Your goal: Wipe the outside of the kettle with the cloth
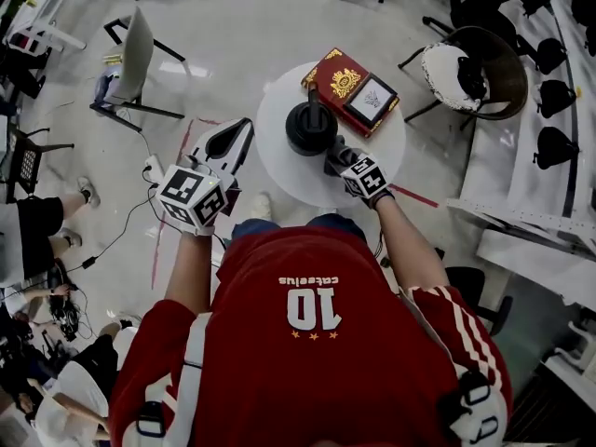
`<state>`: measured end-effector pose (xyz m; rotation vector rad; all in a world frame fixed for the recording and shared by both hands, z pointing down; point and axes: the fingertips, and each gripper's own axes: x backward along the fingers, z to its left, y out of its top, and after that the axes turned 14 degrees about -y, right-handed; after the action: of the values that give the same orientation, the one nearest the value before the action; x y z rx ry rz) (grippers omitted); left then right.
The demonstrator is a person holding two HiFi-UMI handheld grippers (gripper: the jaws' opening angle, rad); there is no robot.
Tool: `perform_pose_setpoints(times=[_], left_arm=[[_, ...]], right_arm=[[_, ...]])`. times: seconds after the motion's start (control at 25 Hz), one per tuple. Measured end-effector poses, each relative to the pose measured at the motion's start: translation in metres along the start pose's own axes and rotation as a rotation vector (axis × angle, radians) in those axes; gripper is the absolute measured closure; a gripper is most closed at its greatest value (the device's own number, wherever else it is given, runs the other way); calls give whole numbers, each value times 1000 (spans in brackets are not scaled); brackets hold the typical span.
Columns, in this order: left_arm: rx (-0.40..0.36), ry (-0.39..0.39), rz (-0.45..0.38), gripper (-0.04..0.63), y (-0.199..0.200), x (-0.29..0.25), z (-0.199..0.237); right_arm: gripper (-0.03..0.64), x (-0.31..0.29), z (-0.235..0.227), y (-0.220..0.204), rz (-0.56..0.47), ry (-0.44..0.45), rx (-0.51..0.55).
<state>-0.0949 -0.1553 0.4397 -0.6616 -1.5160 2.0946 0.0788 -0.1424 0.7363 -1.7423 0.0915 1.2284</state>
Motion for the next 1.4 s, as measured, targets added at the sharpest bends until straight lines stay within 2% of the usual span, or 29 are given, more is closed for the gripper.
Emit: perform_pose_setpoints(times=[0.8, 1.16, 1.4], left_arm=[[3, -230, 69, 588, 0, 22, 45], [7, -235, 68, 588, 1, 56, 71], [17, -212, 62, 588, 2, 75, 94]], right_arm=[[574, -21, 64, 6, 29, -116, -183], [573, -42, 95, 35, 30, -111, -202], [572, -62, 102, 56, 25, -118, -299]])
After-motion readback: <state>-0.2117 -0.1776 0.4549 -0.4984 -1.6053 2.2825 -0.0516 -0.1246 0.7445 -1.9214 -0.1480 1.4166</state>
